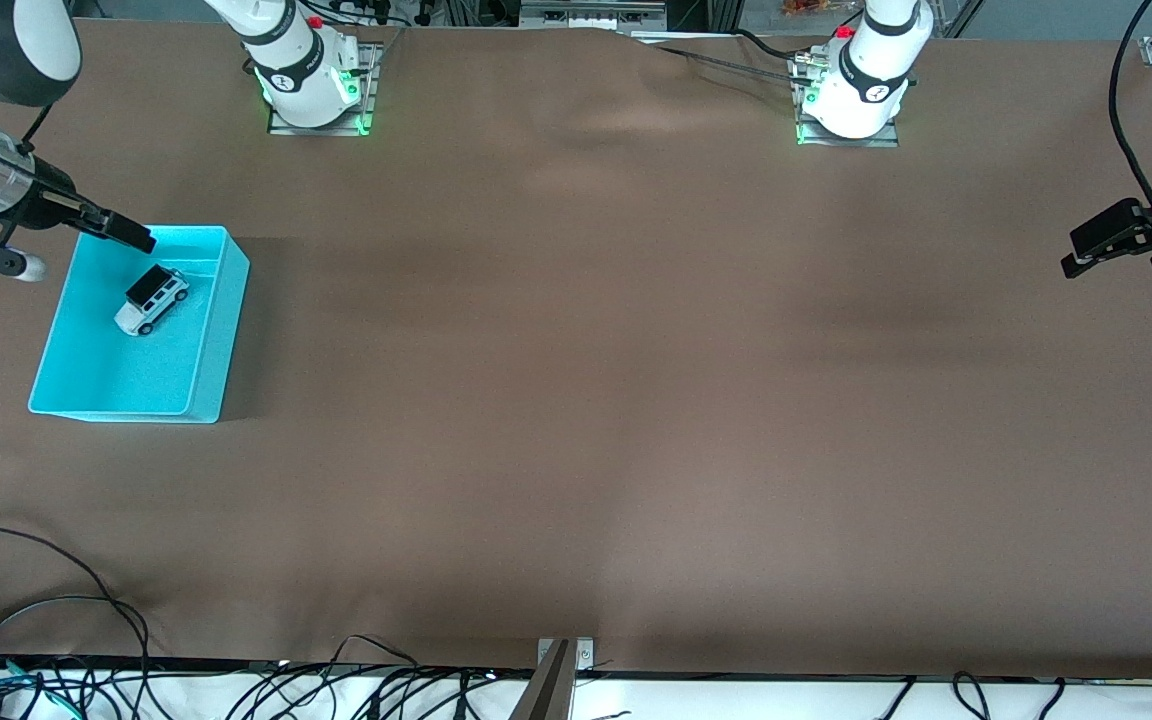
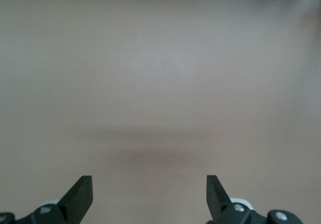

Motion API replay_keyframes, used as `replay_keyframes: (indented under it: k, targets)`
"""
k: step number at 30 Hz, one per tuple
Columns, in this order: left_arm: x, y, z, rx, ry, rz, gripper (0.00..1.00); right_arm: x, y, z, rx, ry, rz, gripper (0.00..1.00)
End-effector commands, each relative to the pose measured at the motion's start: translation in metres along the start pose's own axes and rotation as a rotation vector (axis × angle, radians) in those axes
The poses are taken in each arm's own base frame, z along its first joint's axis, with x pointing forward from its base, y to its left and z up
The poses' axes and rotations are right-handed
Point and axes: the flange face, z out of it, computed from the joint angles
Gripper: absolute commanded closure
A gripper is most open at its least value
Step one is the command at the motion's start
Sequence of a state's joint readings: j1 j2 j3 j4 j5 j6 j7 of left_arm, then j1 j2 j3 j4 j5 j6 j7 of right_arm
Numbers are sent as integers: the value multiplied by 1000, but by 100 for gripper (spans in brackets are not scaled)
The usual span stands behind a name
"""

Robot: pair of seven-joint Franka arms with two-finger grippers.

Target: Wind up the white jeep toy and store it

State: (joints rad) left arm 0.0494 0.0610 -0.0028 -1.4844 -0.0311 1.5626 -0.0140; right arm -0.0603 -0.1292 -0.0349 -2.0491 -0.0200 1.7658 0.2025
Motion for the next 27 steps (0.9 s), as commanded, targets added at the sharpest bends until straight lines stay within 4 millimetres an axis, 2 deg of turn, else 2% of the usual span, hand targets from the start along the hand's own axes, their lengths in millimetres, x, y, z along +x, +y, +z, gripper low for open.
replay_keyframes:
  k: [1,7,11,19,27]
  targets:
    - [-1,2,-8,-42,12,14,0,-1,-28,-34,29,-41,-49,0]
    - [-1,2,-8,-42,12,14,0,-4,-48,-66,28,-32,-82,1]
    - [-1,2,-8,-42,12,14,0,-6,-56,-73,36,-42,-95,0]
    - [-1,2,-8,-42,12,16,0,-9,-93,-109,40,17,-160,0]
    - [-1,2,-8,-42,12,16,0,-13,-114,-120,46,89,-185,0]
